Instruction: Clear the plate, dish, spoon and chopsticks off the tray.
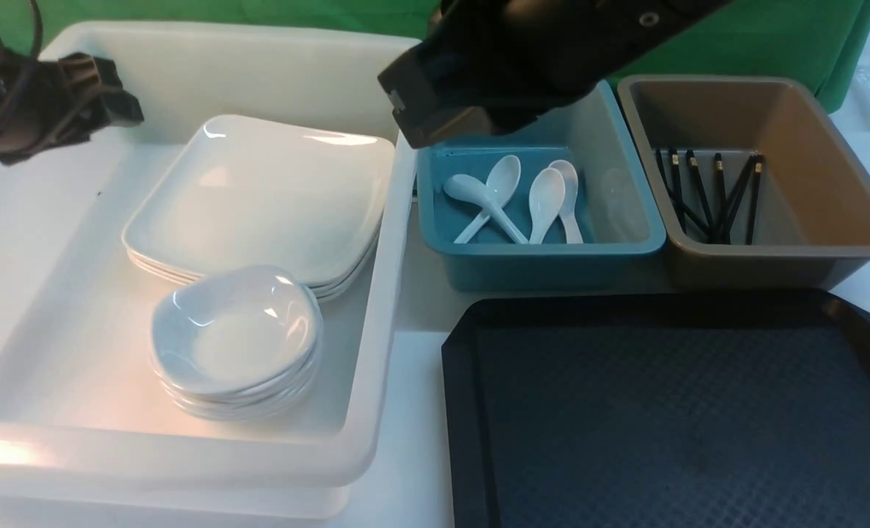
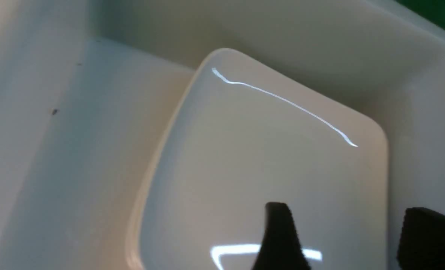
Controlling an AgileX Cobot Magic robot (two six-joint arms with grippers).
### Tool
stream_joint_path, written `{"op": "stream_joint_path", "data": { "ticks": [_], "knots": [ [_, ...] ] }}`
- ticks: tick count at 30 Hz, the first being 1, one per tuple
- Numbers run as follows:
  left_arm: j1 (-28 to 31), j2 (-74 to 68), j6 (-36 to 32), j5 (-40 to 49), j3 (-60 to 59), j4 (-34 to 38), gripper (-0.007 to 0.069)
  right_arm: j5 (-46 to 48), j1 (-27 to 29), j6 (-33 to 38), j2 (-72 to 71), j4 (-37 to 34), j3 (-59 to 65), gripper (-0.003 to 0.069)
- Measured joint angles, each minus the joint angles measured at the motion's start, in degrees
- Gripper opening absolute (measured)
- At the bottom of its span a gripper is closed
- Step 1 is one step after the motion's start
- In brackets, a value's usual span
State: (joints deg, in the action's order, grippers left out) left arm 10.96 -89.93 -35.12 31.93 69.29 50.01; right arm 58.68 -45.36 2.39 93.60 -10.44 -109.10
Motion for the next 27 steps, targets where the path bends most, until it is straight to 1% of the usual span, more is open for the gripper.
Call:
{"op": "stream_joint_path", "data": {
  "ticks": [1,3,4,5,6,7,8,9,10,11,12,13,15,16,18,19,20,21,22,23,27],
  "knots": [
    [-0.06,1.68,-0.82,4.36,0.92,-0.05,0.0272,-0.25,0.06,0.0,-0.2,0.11,0.0,0.0026],
    [-0.65,3.89,-2.14,9.37,1.99,-0.11,0.0128,-0.47,0.06,0.0,-0.96,0.76,0.0,0.0026],
    [-1.04,4.73,-2.86,10.85,2.13,-0.26,0.0104,-0.47,0.06,0.0,-1.15,1.06,0.0,0.0026],
    [-2.33,6.15,-3.72,13.01,2.37,-1.18,0.0057,-0.47,0.06,-0.28,-2.22,2.48,0.0,0.0026],
    [-3.19,7.41,-3.9,14.51,2.38,-1.78,0.0037,-0.47,0.06,-0.64,-2.83,3.27,0.06,0.0026],
    [-5.41,9.36,-3.79,16.28,2.38,-3.28,0.002,-0.66,0.06,-1.7,-4.01,4.87,0.18,0.0026],
    [-8.19,10.98,-3.41,17.13,2.38,-4.76,0.0011,-1.57,0.06,-2.96,-5.7,7.04,0.53,0.0026],
    [-8.19,11.31,-3.43,17.23,2.38,-5.01,0.001,-1.77,0.06,-3.2,-6.01,7.4,0.63,0.0026],
    [-13.62,14.38,-2.75,17.6,1.85,-7.02,0.0004,-5.01,0.1,-5.79,-9.91,11.1,2.45,0.0026],
    [-15.94,16.09,-2.57,17.77,1.53,-7.82,0.0003,-6.3,0.1,-6.73,-11.21,12.25,3.27,0.0026],
    [-16.55,16.09,-2.48,17.77,1.44,-8.01,0.0003,-7.29,0.1,-7.0,-12.11,13.01,3.91,0.0026],
    [-21.16,19.22,-1.73,18.25,0.43,-9.52,0.0002,-11.3,0.1,-9.82,-16.03,15.97,7.23,0.0026],
    [-26.32,22.83,-0.41,18.45,-1.15,-11.41,0.0001,-16.76,0.1,-13.19,-21.25,19.46,12.35,0.0026],
    [-28.84,25.17,0.68,18.09,-2.42,-12.66,0.0001,-20.31,0.1,-15.27,-24.55,22.35,17.19,0.0026],
    [-31.05,28.08,2.23,17.23,-4.06,-14.61,0.0001,-24.49,0.12,-16.91,-28.6,24.85,22.47,0.0026],
    [-32.36,30.66,3.86,16.28,-5.49,-16.24,0.0001,-28.52,0.17,-17.87,-32.82,26.52,27.21,0.0026],
    [-32.58,31.98,4.18,15.78,-6.23,-16.65,0.0001,-29.57,0.17,-17.99,-34.66,27.14,29.58,0.0026],
    [-32.9,35.12,5.18,14.77,-7.78,-17.17,0.0001,-33.33,0.17,-18.29,-38.39,27.97,35.16,0.0026],
    [-32.98,35.12,5.28,14.77,-8.06,-17.25,0.0001,-33.96,0.17,-18.28,-39.0,27.97,35.16,0.0026],
    [-33.15,39.35,5.78,13.81,-10.7,-17.85,0.0001,-38.65,0.17,-18.35,-44.03,28.42,41.48,0.0026],
    [-33.31,48.29,6.45,10.22,-17.52,-17.94,0.0001,-47.83,0.17,-17.64,-54.96,28.71,54.67,0.0026]
  ]
}}
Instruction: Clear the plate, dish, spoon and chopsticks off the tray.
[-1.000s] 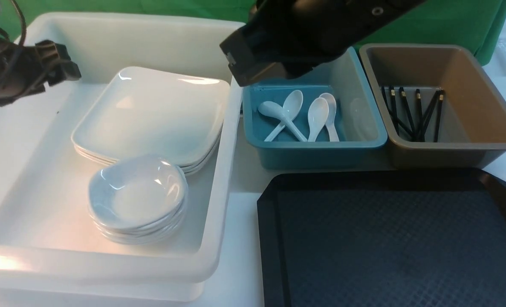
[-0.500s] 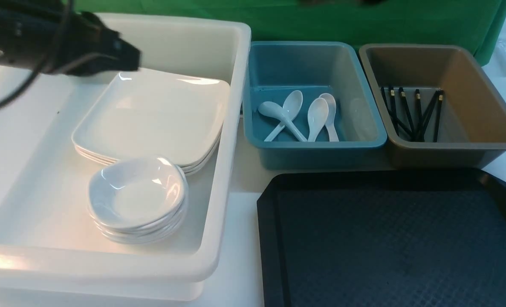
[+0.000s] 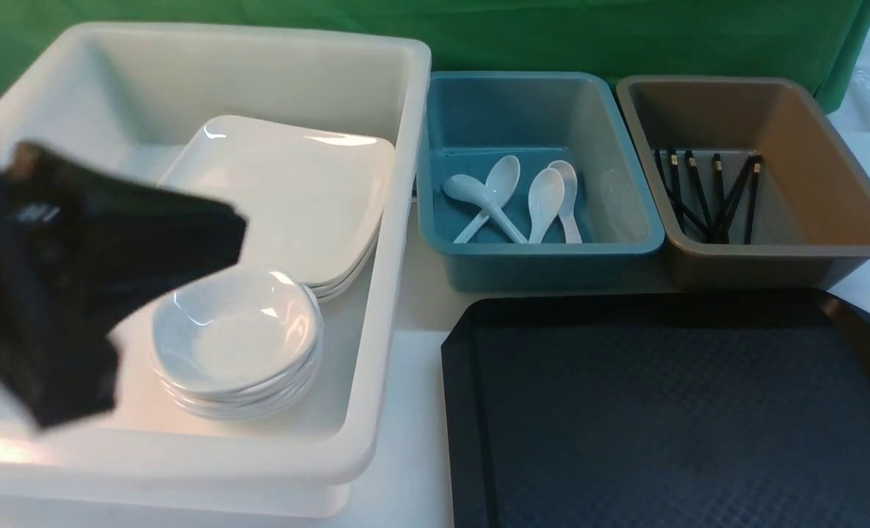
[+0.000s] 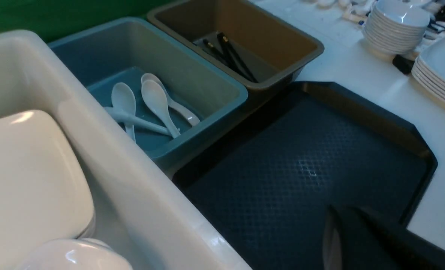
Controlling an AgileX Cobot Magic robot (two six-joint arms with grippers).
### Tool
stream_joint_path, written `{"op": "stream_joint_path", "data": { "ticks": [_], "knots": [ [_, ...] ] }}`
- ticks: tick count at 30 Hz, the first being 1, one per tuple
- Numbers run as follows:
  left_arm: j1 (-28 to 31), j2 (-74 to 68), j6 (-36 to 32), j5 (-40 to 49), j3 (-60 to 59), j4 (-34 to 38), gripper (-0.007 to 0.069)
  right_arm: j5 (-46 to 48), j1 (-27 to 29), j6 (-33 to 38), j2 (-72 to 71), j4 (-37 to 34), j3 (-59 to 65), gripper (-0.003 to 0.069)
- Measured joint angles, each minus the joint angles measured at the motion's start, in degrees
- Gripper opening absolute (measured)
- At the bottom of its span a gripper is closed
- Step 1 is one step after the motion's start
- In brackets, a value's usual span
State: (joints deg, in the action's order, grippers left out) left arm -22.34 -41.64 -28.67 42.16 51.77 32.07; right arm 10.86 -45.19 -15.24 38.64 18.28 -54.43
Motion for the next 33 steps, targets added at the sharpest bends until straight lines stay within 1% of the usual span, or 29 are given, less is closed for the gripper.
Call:
{"op": "stream_joint_path", "data": {
  "ticks": [3,4,5,9,11,14,18,23,28,30,33],
  "knots": [
    [0.0,9.91,2.84,-5.93,-8.01,-0.2,0.0001,-3.83,0.0,0.96,-10.42,0.34,8.53,0.0026],
    [0.0,9.9,2.84,-5.93,-8.5,-0.2,0.0001,-3.96,0.0,0.96,-10.95,0.34,8.53,0.0026],
    [0.0,15.26,4.22,-8.86,-13.53,-0.25,0.0001,-4.47,0.0,1.11,-15.9,0.54,11.94,0.0027],
    [0.0,22.67,5.64,-12.44,-21.82,-0.36,0.0001,-4.41,0.0,1.21,-23.04,0.75,16.15,0.0029],
    [0.0,24.53,6.58,-13.45,-24.12,-0.36,0.0001,-3.85,0.0,1.21,-24.79,0.75,16.93,0.0028],
    [0.0,27.86,8.6,-17.62,-29.42,-0.24,0.0002,-0.5,0.0,1.21,-29.16,0.81,17.78,0.0036],
    [0.0,28.24,9.15,-21.28,-32.17,-0.11,0.0002,0.26,0.0,1.21,-29.86,0.86,17.78,0.0046],
    [0.0,28.24,9.15,-24.4,-32.35,-0.09,0.0002,0.93,0.0,1.1,-29.86,0.75,18.15,0.0061],
    [0.0,28.24,9.15,-25.44,-32.35,-0.92,0.0002,1.13,0.0,1.1,-29.86,0.69,18.15,0.0075],
    [0.0,28.24,9.15,-25.51,-32.35,-2.48,0.0002,1.13,0.0,1.1,-29.95,0.69,18.15,0.0078],
    [0.0,28.24,9.15,-25.52,-32.38,-7.46,0.0002,1.13,0.0,1.1,-29.96,0.69,18.15,0.0089]
  ]
}}
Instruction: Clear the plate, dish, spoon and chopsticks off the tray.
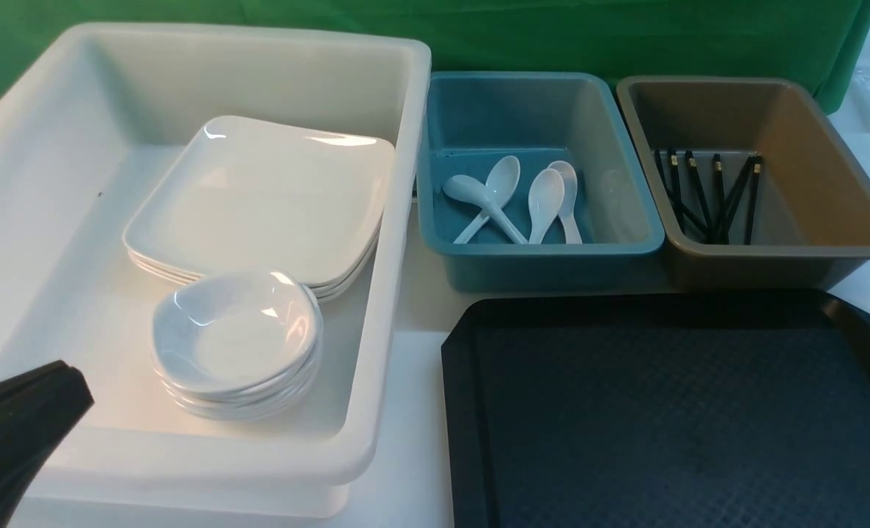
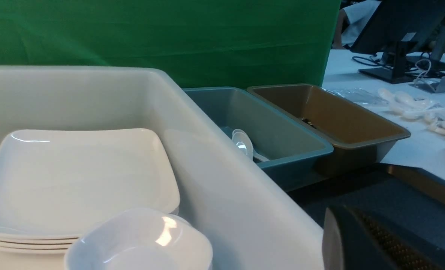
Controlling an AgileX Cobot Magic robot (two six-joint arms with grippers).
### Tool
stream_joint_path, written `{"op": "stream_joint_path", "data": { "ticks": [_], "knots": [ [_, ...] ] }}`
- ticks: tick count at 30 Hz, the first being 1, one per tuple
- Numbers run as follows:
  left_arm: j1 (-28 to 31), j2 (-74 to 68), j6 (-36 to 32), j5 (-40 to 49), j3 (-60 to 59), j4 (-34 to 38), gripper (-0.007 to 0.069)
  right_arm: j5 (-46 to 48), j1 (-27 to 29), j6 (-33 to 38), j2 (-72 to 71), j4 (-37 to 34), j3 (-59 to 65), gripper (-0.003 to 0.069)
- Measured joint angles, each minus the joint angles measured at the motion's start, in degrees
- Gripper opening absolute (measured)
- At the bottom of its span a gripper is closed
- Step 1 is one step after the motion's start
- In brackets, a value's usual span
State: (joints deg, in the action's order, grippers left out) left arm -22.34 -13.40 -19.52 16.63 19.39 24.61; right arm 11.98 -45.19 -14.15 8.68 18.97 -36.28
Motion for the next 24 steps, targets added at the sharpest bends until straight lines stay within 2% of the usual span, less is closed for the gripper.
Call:
{"op": "stream_joint_path", "data": {
  "ticks": [5,13,16,19,24],
  "knots": [
    [0.0,0.0,0.0,0.0,0.0,-4.48,0.0002,0.0,0.0,0.0,0.0,0.0,0.0,0.0099],
    [0.0,0.06,0.22,-0.05,0.0,-5.05,0.0002,0.0,0.0,0.0,0.0,0.0,0.0,0.0119],
    [0.83,0.11,3.92,-0.67,-0.39,-7.37,0.0003,0.0,0.0,0.0,0.0,0.0,0.0,0.0129],
    [5.64,0.88,10.47,-4.05,-3.02,-11.21,0.0003,0.0,0.0,0.0,0.0,0.0,0.0,0.0138],
    [17.45,5.6,14.01,-6.28,-8.94,-12.61,0.0003,0.0,0.0,0.0,0.0,0.0,0.0,0.0144]
  ]
}}
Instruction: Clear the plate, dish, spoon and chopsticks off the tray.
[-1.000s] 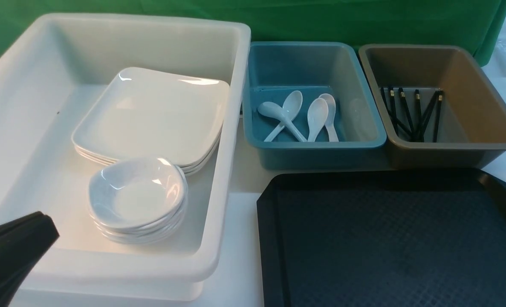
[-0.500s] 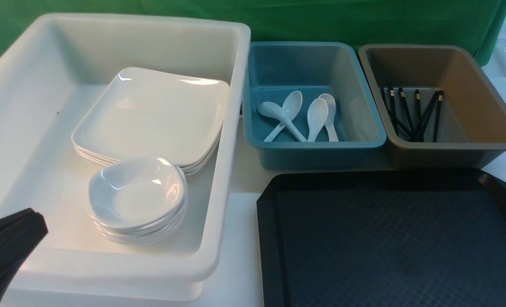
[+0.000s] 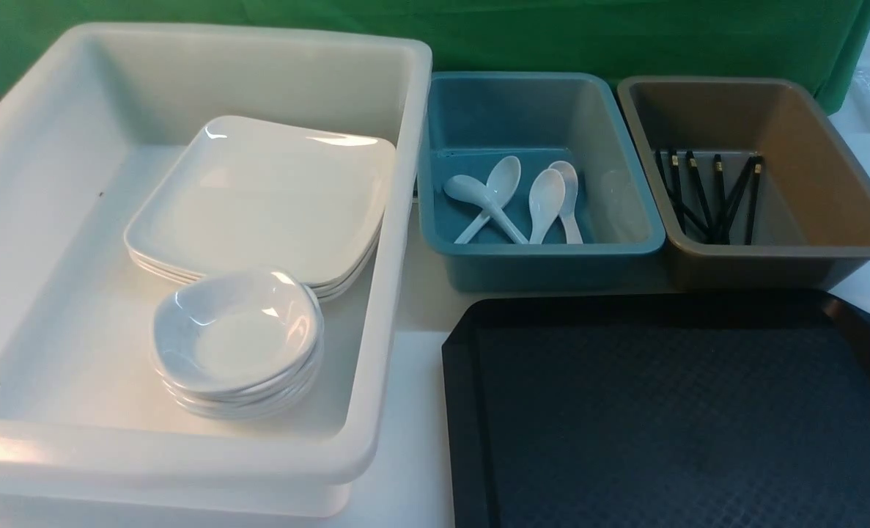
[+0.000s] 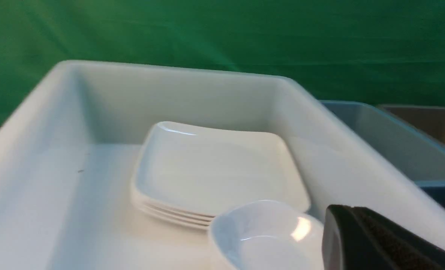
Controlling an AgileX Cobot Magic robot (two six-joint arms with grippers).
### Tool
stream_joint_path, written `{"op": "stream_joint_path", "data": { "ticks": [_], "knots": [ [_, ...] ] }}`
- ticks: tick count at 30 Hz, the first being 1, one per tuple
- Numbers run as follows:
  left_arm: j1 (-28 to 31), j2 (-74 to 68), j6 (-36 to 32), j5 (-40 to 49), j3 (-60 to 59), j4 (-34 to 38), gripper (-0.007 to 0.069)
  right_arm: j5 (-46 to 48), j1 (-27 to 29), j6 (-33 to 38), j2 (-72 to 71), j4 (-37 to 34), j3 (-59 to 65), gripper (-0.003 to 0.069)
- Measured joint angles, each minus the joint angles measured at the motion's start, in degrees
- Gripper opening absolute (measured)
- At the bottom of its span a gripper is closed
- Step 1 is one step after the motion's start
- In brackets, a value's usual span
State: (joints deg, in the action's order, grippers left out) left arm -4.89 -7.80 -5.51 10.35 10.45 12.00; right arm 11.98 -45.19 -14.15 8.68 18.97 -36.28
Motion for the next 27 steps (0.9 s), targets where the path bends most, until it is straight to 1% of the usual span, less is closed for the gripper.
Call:
{"op": "stream_joint_path", "data": {
  "ticks": [2,3,5,7,10,17,27],
  "knots": [
    [6.65,3.13,0.41,-0.17,-3.12,-0.48,0.0003,0.0,0.0,0.0,0.0,0.0,0.0,0.0144],
    [8.55,4.2,0.69,-0.17,-4.54,-0.7,0.0003,0.0,0.0,0.0,0.0,0.0,0.0,0.0146],
    [11.48,6.43,1.27,-0.17,-6.66,-1.07,0.0003,0.0,0.0,0.0,0.0,0.0,0.0,0.0148],
    [12.4,7.47,1.71,-0.18,-8.96,-2.26,0.0003,0.0,0.0,0.0,0.0,0.0,0.0,0.0152],
    [11.52,7.8,2.12,0.78,-10.62,-3.94,0.0003,0.0,0.0,0.0,0.0,0.0,0.0,0.0161],
    [6.45,7.84,2.32,2.23,-10.82,-5.46,0.0003,0.04,0.0,0.0,0.0,0.0,0.0,0.0184],
    [5.39,7.84,1.23,2.4,-10.82,-6.01,0.0003,0.04,0.0,0.0,0.0,0.0,0.0,0.0214]
  ]
}}
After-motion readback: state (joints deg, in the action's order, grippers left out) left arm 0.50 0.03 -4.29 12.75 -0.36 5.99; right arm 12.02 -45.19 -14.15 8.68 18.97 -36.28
